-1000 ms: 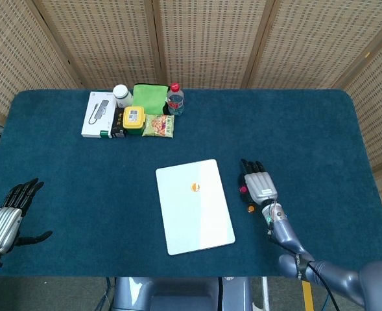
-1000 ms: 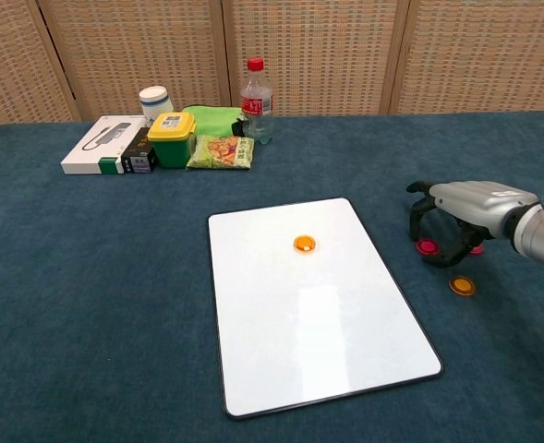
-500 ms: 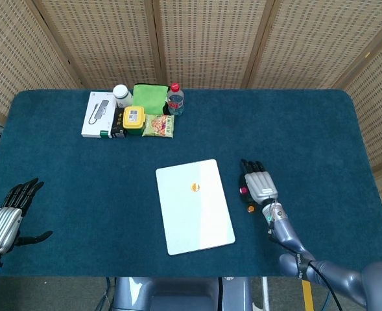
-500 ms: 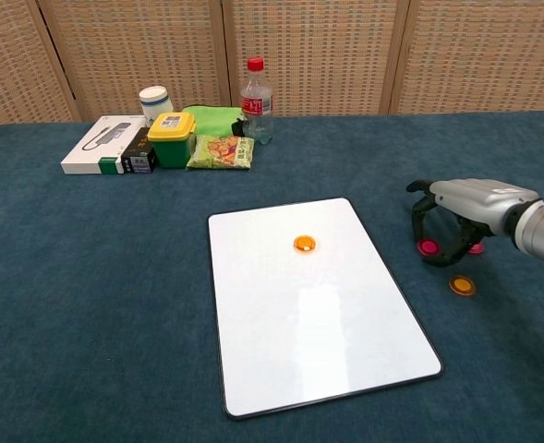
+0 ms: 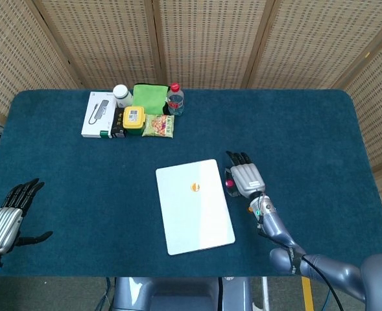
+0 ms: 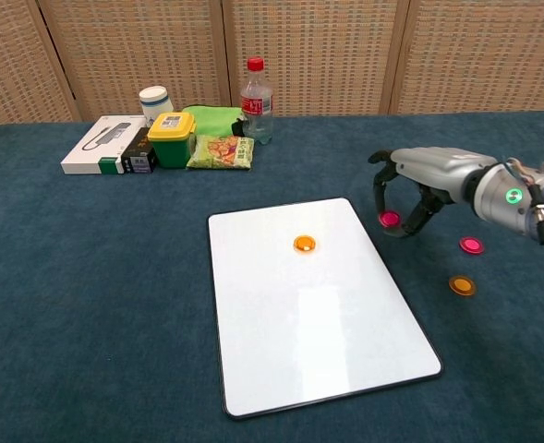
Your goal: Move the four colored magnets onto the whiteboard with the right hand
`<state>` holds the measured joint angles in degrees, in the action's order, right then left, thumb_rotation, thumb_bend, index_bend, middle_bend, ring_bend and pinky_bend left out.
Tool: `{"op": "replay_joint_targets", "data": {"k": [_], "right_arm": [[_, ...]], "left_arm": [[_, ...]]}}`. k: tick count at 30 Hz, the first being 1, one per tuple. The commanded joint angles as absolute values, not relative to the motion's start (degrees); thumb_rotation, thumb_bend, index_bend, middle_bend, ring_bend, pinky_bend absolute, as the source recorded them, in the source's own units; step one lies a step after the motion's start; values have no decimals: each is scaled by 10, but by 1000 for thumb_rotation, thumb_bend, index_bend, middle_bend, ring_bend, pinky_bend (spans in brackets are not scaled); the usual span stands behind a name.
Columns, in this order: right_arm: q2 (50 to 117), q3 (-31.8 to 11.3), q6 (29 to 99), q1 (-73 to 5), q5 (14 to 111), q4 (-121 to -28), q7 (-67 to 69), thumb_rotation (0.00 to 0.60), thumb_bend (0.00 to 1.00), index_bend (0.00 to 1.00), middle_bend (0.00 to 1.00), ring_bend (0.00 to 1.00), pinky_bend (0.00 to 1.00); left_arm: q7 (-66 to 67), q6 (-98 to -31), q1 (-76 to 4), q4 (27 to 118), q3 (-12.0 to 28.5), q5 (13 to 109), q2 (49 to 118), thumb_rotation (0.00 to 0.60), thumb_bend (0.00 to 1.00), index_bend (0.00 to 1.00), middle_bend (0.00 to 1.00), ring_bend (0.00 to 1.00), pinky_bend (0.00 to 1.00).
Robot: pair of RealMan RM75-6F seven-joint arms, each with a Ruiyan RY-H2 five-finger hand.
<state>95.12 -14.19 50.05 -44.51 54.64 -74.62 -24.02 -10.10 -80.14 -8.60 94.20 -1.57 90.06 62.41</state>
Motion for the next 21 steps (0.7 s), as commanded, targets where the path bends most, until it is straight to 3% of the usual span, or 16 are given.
{"op": "replay_joint_targets", "data": {"k": [1,9,21], "right_arm": [[971,-155,495,-473,517,-745,-277,600,362,587,33,0,0],[1007,-154,493,-500,462,-738,-321,600,363,587,33,0,0],[1027,-119,525,-503,498,-810,-334,600,359,587,33,0,0]], "left_arm": [[-103,-802,-86,942,-16,901,624,600,0,0,0,0,0],[-113,-798,-87,941,-17,901,621,600,0,0,0,0,0],[-112,-796,-88,942,-18,900,620,600,0,0,0,0,0]]}}
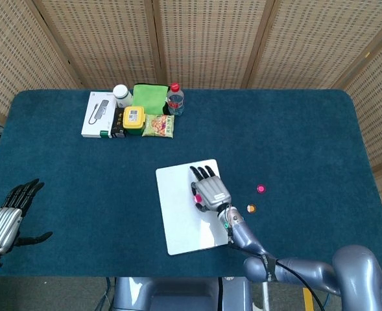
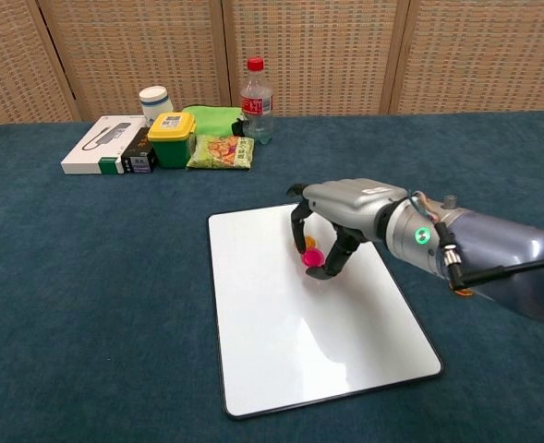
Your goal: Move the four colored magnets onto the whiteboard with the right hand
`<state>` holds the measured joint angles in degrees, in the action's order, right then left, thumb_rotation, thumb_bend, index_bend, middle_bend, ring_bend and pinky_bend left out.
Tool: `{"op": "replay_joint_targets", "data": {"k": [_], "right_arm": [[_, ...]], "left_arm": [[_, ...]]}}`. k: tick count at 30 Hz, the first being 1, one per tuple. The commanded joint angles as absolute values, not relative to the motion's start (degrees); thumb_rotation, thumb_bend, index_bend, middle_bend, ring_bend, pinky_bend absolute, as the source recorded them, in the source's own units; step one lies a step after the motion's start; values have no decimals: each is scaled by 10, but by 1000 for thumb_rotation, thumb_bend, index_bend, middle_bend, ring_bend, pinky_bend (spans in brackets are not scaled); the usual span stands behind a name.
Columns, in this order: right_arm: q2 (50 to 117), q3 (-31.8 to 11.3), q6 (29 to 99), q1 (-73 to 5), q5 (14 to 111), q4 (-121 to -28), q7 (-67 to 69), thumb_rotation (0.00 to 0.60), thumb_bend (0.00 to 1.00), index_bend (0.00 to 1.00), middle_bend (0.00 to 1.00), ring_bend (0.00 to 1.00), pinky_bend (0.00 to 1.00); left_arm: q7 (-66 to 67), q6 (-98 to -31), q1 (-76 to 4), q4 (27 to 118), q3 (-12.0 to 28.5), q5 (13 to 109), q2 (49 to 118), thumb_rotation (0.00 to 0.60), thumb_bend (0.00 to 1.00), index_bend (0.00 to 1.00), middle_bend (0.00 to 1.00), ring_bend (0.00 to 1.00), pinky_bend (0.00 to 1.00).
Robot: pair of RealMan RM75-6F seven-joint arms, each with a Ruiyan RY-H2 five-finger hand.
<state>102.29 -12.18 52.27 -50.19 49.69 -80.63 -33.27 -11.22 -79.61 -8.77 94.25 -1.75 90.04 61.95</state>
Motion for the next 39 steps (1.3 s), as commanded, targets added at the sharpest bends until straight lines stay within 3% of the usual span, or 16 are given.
{"op": "replay_joint_targets", "data": {"k": [1,3,6,7,9,14,19,25,39], "right_arm": [[1030,-118,528,-503,499,-813,-335,600,361,587,33,0,0],[1034,-115,530,-505,500,-816,-338,600,335,518,28,0,0],[1037,-111,530,-507,500,-819,-341,600,232,218,3,0,0],[1036,-112,530,-507,500,-821,-339,600,213,159,0,0,0],[1032,-115,533,-505,503,-825,-333,600,207,135,0,0,0],[1004,-120,546,-500,510,-840,-330,600,208,154,0,0,0],[942,-113,569,-475,524,-846,-319,600,239,305,0,0,0],[899,-99,564,-441,518,-807,-280,600,260,418,2,0,0],[876,-65,545,-383,557,-747,-191,600,260,422,2,0,0]], "left_arm": [[-112,-796,-88,942,-18,900,620,600,0,0,0,0,0],[-113,-795,-88,942,-18,900,620,600,0,0,0,0,0],[-114,-795,-88,942,-18,900,619,600,0,0,0,0,0],[-114,-795,-88,942,-18,900,619,600,0,0,0,0,0],[-116,-796,-88,942,-18,901,619,600,0,0,0,0,0],[-118,-795,-88,942,-19,901,618,600,0,0,0,0,0],[-118,-794,-88,942,-19,902,617,600,0,0,0,0,0],[-116,-794,-89,943,-19,902,618,600,0,0,0,0,0],[-108,-800,-87,943,-18,904,621,600,0,0,0,0,0]]}}
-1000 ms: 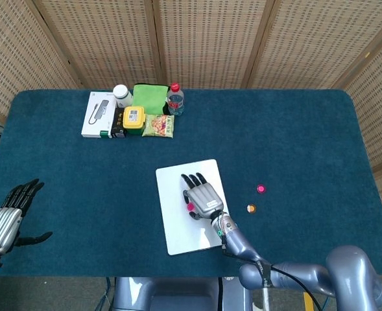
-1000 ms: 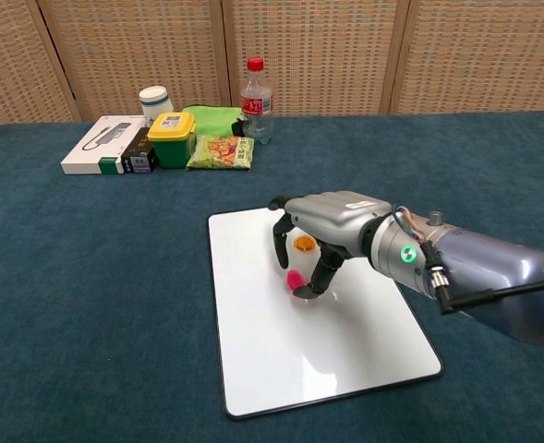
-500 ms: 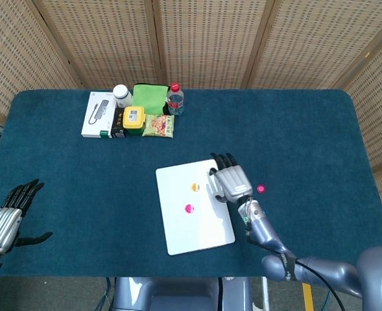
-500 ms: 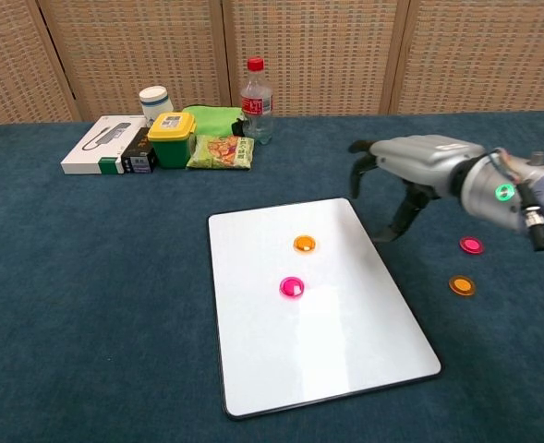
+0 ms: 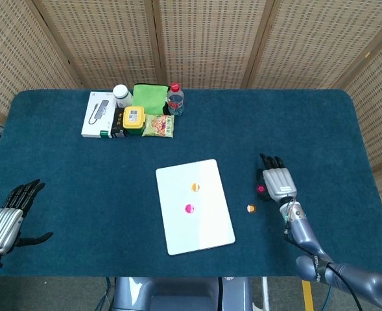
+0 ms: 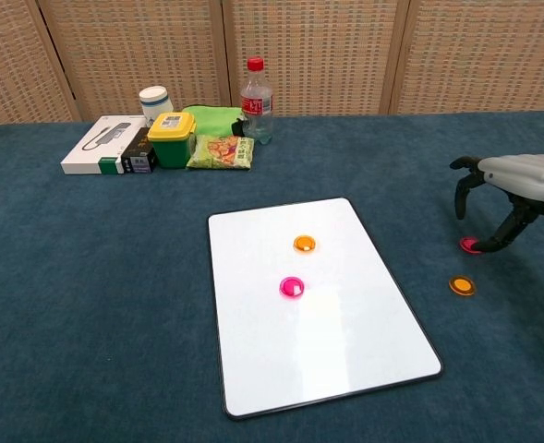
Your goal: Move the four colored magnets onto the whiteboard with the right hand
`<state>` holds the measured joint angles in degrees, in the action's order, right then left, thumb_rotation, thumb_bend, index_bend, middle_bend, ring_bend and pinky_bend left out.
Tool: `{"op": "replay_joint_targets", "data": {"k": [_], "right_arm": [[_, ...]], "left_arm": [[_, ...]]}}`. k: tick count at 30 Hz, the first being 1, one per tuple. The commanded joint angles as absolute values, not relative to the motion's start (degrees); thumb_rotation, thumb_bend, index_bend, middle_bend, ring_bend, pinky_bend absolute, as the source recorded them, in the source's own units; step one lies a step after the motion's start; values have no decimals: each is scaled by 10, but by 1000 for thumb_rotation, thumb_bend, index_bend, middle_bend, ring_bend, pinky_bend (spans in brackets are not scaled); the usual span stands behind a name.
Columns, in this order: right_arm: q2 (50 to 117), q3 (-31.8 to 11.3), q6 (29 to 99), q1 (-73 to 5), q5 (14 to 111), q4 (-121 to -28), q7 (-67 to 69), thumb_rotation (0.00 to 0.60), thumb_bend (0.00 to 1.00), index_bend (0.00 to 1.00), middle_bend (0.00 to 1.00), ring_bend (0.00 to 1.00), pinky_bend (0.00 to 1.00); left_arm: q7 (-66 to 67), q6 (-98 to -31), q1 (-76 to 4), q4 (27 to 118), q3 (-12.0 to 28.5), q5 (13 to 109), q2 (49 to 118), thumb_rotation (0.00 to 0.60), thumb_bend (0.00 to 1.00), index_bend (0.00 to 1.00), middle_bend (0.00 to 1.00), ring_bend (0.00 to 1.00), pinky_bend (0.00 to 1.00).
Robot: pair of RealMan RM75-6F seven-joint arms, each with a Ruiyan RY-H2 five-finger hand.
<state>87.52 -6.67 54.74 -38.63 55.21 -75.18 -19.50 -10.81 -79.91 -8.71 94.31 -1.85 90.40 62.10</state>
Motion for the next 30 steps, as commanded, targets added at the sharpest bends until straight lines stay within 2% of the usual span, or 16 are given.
{"op": "replay_joint_targets", "data": {"k": [1,7,30], "right_arm": [[877,-64,544,-382,558,-744,-189,600,265,422,3,0,0],[888,-68,525,-378,551,-717,-179,600,348,422,5,0,0],[910,-75,504,-372,565,-678,-168,600,348,422,6,0,0]], "left_arm": [[-108,-800,-87,943,-18,904,621,600,0,0,0,0,0],[-108,-801,-87,942,-18,905,622,600,0,0,0,0,0],[-106,-799,-87,944,-18,901,622,600,0,0,0,0,0]]}}
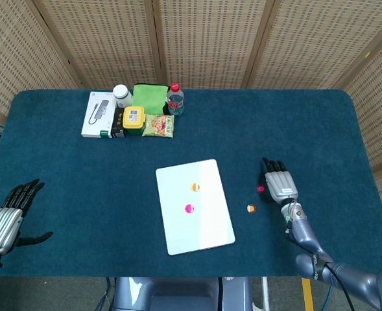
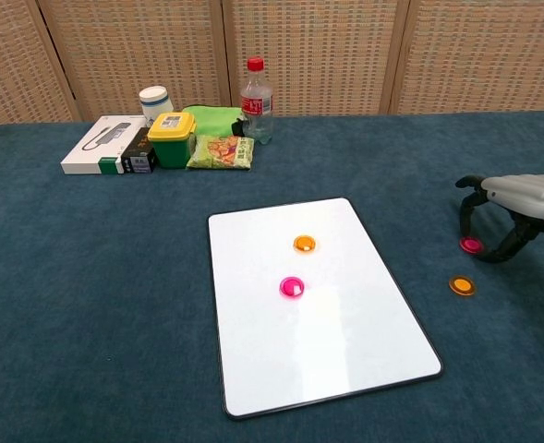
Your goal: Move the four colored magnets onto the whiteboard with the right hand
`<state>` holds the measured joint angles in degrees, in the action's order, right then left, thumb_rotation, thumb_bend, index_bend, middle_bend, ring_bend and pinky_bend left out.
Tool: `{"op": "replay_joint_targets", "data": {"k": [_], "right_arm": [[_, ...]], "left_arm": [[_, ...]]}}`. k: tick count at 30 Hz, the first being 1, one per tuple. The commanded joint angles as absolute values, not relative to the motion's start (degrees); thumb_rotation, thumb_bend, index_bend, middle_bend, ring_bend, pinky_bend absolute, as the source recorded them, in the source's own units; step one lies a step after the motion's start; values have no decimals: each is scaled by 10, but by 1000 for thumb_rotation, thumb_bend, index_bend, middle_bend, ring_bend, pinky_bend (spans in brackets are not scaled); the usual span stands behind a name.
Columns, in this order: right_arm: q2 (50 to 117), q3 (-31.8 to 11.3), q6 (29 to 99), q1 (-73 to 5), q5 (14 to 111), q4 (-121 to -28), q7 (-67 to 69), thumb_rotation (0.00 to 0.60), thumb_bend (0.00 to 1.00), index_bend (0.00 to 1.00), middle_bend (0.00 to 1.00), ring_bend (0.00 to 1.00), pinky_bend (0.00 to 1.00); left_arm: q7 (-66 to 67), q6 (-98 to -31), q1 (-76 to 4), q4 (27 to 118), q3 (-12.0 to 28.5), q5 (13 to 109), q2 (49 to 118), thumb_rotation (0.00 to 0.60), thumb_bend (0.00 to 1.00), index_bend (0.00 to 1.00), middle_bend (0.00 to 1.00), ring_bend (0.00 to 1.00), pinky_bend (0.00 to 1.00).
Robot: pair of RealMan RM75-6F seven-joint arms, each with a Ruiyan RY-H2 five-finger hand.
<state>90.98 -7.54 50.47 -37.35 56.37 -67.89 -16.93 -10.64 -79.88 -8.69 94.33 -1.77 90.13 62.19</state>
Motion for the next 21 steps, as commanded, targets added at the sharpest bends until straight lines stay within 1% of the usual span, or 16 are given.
{"op": "replay_joint_targets", "data": {"k": [1,7,17,19,21], "right_arm": [[910,-75,505,-372,567,-679,-167,600,348,422,6,0,0],[911,-75,506,-368,579,-679,-162,600,348,422,6,0,0],[922,-78,492,-367,580,-654,-154,600,349,423,8,0,0],[923,-79,489,-366,580,-651,-150,600,350,441,9,0,0],[923,-80,487,-366,580,-650,-148,600,350,509,17,0,0]], "left_arm": [[-106,-798,-87,943,-17,901,622,600,0,0,0,0,0],[-105,-798,-87,944,-17,900,622,600,0,0,0,0,0],[-105,-798,-87,945,-17,899,622,600,0,0,0,0,0],[-105,-798,-87,945,-17,898,622,600,0,0,0,0,0],[-104,-798,-87,945,-17,898,622,600,0,0,0,0,0]]}}
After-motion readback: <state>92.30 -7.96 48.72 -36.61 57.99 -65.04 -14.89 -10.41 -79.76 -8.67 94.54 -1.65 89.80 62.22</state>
